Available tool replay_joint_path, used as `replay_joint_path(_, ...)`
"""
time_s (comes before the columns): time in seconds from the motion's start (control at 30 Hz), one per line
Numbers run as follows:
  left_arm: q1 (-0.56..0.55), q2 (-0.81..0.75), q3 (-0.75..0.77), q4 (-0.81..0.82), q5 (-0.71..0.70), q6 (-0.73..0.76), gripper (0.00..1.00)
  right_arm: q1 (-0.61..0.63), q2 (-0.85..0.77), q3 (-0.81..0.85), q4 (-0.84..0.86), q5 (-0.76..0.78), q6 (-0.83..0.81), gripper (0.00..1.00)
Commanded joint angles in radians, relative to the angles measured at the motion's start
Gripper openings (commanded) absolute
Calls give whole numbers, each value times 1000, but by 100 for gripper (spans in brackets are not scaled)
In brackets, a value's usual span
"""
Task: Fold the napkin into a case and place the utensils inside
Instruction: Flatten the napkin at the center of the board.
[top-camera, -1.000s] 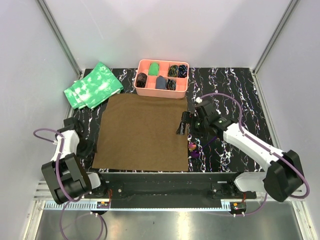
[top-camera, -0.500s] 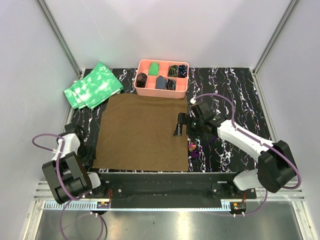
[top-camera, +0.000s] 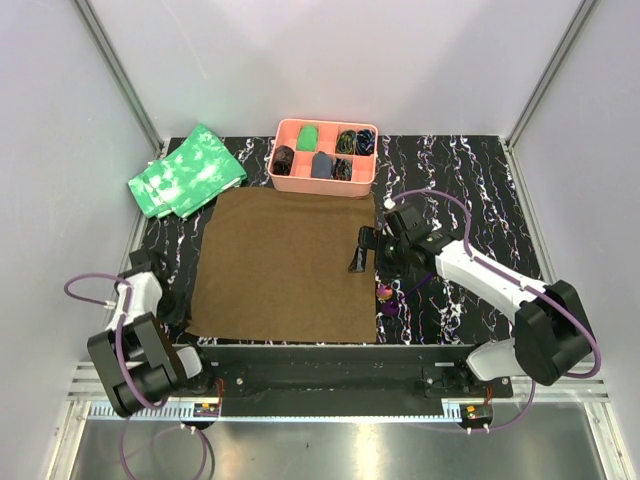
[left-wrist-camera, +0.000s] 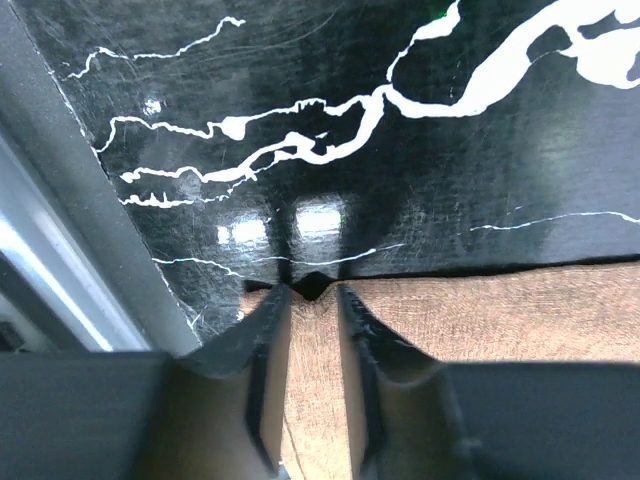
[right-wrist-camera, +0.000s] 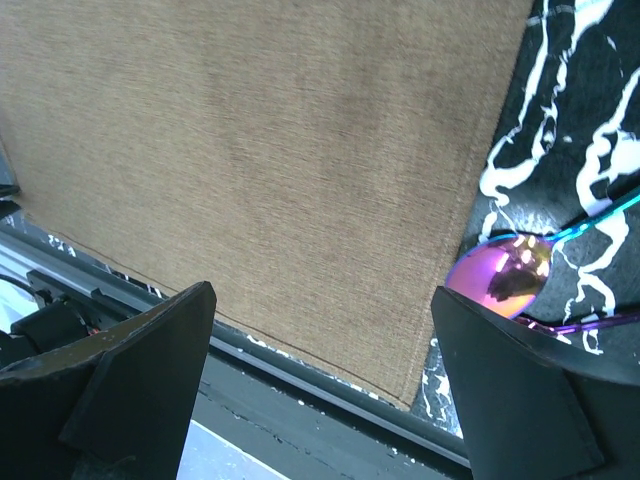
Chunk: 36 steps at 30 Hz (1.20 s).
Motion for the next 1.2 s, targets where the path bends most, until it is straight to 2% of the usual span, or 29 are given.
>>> replay_joint_path(0.0, 6, -18, -89, 148, 59, -40, 17, -6, -23, -11, 22, -3, 20, 100)
replay_joint_path(0.13, 5, -35, -86, 145, 56, -26, 0, -6, -11, -27, 23, -17, 25, 100)
replay_joint_path(0.27, 6, -92, -57, 111, 67, -20, 0, -6, -15, -77, 23, -44, 47, 98)
replay_joint_path(0.43, 5, -155, -11, 58, 117, 28, 0, 23, -87, -174, 36, -43, 126, 89)
replay_joint_path(0.63, 5, -264, -14, -10, 84, 44, 0, 51, -155, -220, -27, 31, 160, 89)
replay_joint_path(0.67, 6, -283, 1, -37, 52, 54, 3, 51, -161, -216, -47, 54, 153, 89)
replay_joint_path(0.7, 6, -293, 14, -63, 36, 51, 22, 51, -165, -212, -47, 62, 150, 90)
replay_joint_path(0.8, 5, -308, 70, -135, 21, 73, 41, 51, -144, -190, -6, 53, 163, 89)
replay_joint_path(0.87, 5, -293, 115, -163, 20, 104, 34, 49, -95, -160, 34, 32, 147, 89)
replay_joint_path(0.9, -5, -296, 122, -159, 33, 109, 26, 51, -74, -139, 36, 28, 123, 88)
replay_joint_path(0.97, -31, -282, 121, -153, 75, 109, 25, 51, -2, -75, 39, -1, 98, 86)
replay_joint_path(1.03, -73, -241, 109, -119, 103, 106, 31, 51, 54, -41, 69, -44, 80, 83)
replay_joint_path(1.07, -141, -223, 101, -89, 135, 104, 32, 54, 72, -31, 104, -52, 78, 82)
replay_joint_path(1.17, -265, -95, 112, -6, 175, 69, 26, 55, 167, 11, 161, -89, 61, 69)
